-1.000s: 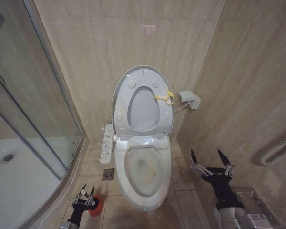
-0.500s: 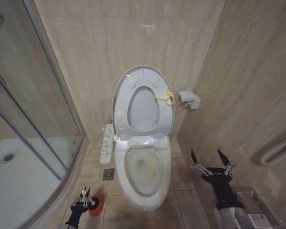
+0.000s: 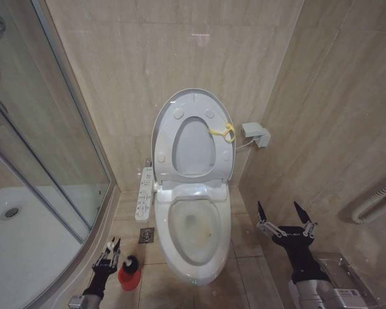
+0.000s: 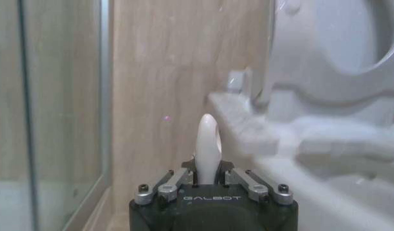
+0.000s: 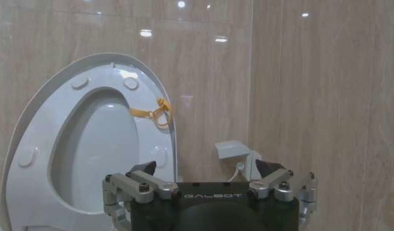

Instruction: Open the toilet lid, clean the toilet bowl with a toilet brush, close the toilet lid, and flush.

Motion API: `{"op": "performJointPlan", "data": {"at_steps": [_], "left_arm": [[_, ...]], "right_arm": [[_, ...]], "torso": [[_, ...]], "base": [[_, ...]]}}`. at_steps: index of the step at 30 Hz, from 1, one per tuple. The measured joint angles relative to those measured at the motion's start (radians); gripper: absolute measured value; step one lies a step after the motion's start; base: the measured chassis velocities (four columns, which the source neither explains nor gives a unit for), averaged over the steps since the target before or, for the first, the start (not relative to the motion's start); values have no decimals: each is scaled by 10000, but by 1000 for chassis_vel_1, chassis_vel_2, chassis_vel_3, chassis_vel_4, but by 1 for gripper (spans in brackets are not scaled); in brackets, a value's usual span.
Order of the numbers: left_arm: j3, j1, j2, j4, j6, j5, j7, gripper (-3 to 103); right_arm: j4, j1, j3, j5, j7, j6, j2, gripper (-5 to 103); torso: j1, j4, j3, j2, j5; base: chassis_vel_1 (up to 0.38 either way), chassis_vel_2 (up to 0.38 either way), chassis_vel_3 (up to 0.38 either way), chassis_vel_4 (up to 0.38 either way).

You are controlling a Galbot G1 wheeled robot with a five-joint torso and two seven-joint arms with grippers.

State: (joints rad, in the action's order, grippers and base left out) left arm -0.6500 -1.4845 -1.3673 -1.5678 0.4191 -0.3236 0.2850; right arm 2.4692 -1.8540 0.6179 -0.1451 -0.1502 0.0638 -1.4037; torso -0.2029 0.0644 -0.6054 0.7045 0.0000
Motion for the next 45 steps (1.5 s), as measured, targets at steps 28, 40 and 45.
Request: {"op": "performJointPlan", "data": {"at_steps": [28, 40, 45], "left_arm": [[-373, -4733, -299, -6840, -1127, -275, 2293, 22], [-735, -3905, 423, -8595, -2432, -2219, 2793, 22], [-443, -2635, 899, -7086, -2271, -3356, 2708, 22]], "right_arm": [[0, -1, 0, 0, 0, 0, 0, 100], [0, 0, 0, 0, 0, 0, 0, 100], [0, -1, 0, 0, 0, 0, 1, 100]], "torso": [[1, -2, 0, 1, 1], [1, 0, 0, 0, 1], [-2, -3, -2, 0, -2]], "base": [[0, 0, 0, 0], [0, 0, 0, 0], [0, 0, 0, 0]]}}
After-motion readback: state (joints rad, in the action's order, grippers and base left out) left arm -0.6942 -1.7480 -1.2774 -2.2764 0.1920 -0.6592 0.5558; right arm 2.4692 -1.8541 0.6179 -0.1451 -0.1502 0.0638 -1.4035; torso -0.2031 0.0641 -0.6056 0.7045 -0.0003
